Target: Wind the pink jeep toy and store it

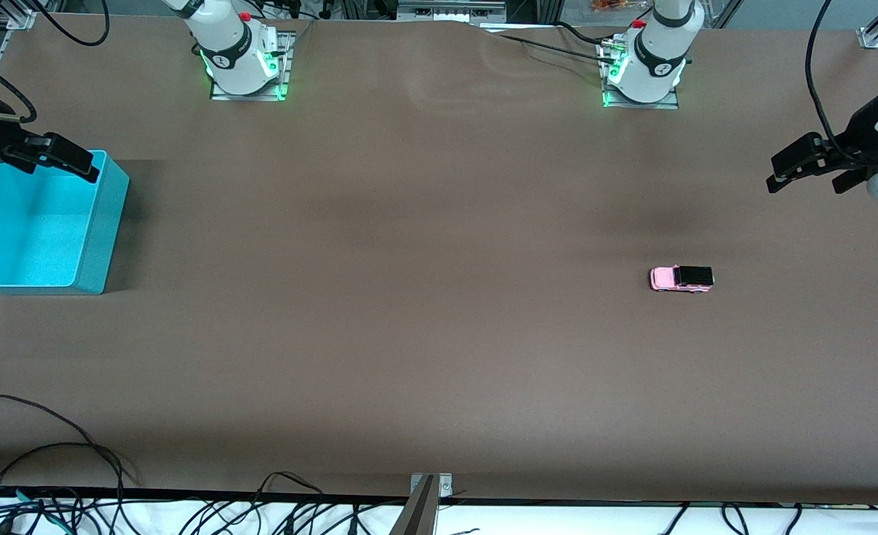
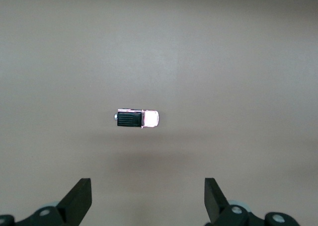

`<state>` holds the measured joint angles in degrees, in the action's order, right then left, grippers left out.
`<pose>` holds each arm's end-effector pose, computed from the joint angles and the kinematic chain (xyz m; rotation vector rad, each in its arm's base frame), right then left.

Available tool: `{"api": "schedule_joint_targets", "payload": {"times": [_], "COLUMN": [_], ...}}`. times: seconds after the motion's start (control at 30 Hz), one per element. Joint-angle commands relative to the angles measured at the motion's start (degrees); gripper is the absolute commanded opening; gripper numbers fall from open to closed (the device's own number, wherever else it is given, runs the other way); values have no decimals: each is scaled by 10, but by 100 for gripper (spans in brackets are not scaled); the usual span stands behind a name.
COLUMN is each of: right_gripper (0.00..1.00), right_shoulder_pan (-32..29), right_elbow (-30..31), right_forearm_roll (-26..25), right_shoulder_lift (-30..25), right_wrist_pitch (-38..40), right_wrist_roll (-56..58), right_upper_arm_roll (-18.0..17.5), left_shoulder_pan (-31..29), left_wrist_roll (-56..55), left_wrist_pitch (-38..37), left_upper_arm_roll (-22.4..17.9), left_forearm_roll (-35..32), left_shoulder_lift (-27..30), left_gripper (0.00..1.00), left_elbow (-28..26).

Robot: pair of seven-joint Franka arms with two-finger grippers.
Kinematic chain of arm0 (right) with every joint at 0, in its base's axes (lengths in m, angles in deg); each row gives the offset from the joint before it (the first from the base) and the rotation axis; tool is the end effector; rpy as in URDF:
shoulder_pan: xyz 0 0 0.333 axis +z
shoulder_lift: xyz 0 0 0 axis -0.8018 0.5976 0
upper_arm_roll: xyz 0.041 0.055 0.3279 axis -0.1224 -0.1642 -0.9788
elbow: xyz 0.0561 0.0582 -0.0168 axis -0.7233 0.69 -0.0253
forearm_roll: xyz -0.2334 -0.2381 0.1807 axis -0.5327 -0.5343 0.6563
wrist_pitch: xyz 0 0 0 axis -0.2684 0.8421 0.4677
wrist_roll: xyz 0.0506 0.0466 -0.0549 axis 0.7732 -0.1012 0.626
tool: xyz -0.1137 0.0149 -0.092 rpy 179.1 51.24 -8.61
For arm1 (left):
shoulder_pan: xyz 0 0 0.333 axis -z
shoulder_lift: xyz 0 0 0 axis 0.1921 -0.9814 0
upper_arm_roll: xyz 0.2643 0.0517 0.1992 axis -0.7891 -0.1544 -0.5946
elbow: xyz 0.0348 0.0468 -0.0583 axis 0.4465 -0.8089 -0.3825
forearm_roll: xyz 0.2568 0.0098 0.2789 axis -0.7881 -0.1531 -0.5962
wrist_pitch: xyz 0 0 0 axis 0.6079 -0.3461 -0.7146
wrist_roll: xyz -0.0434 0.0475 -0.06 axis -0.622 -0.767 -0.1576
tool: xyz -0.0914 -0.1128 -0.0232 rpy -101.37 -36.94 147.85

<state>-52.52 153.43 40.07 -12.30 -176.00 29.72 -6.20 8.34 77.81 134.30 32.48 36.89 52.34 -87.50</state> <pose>0.5324 -0.0016 0.5849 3.1263 -0.2178 -0.0875 0.5456 -0.0188 0.6117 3.0968 0.0521 0.0057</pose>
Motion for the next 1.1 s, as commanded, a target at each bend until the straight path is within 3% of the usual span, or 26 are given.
{"api": "schedule_joint_targets", "payload": {"times": [0.0, 1.07], "right_gripper": [100, 100], "right_shoulder_pan": [-3, -1], "right_elbow": [-6, -4], "right_forearm_roll": [1, 1], "right_shoulder_lift": [-4, -4], "right_wrist_pitch": [4, 5], "right_wrist_roll": [10, 8], "right_upper_arm_roll": [0, -2], "left_shoulder_pan": [3, 1], "left_wrist_roll": [17, 31], "left_wrist_pitch": [-14, -22], "left_upper_arm_roll": [-6, -7], "left_forearm_roll": [13, 12], "left_shoulder_lift": [-5, -9], "left_gripper": [100, 100], "left_elbow": [14, 12]}}
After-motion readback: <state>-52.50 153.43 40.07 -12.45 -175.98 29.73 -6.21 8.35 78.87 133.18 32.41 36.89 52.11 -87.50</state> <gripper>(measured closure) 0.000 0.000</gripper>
